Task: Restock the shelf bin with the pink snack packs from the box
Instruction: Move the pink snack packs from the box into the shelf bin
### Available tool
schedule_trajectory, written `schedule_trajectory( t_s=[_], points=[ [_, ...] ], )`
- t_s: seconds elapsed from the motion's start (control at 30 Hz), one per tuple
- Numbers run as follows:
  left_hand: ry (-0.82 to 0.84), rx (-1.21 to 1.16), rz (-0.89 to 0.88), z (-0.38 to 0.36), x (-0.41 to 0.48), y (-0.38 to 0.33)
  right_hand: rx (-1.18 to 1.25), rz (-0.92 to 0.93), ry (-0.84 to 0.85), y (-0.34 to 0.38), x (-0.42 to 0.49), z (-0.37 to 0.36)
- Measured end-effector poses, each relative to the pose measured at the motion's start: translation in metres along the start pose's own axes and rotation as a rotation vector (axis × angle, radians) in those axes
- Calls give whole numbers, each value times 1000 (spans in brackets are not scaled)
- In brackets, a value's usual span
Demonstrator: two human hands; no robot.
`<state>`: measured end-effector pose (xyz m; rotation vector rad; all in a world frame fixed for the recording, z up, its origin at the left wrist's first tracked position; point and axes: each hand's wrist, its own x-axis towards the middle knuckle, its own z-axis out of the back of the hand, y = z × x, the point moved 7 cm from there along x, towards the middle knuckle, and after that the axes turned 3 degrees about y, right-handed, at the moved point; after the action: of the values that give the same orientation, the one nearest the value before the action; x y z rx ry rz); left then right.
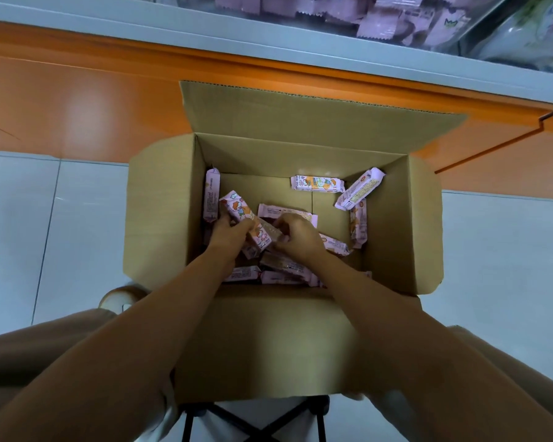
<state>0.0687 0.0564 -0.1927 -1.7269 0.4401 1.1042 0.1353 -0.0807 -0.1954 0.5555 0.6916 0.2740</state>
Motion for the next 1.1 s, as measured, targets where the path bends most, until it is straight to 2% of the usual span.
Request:
schedule_trajectory(
  t_s=[0.1, 0.23, 0.3, 0.4, 0.5, 0.73, 0.87, 0.97, 1.03, 1.1],
  points=[
    [-4, 35, -10, 3, 1, 1, 35, -64, -45, -4, 0, 9],
    [-64, 26, -30, 6, -4, -3, 521, -136, -76, -5, -17, 37],
    [-25, -13, -59, -2, -13, -10, 679, -143, -13, -2, -26, 45],
    [77, -82, -142, -17, -34, -26, 723, -116, 67, 8, -37, 46],
    [122, -89, -230, -23, -53, -42, 783, -91, 42, 20, -50, 52],
    [224, -87, -350, -24, -98, -62, 615, 45, -29, 51, -83, 78],
    [54, 109, -482, -7, -120, -77, 586, 73, -116, 57, -101, 103],
    [-39, 256, -613, 8, -137, -93, 466, 99, -192, 61, -119, 128],
    [32, 318, -654, 6, -153, -100, 434, 135, -210, 67, -129, 142],
    [177, 379, -657, -7, -171, -100, 481, 167, -185, 79, -140, 150]
  ],
)
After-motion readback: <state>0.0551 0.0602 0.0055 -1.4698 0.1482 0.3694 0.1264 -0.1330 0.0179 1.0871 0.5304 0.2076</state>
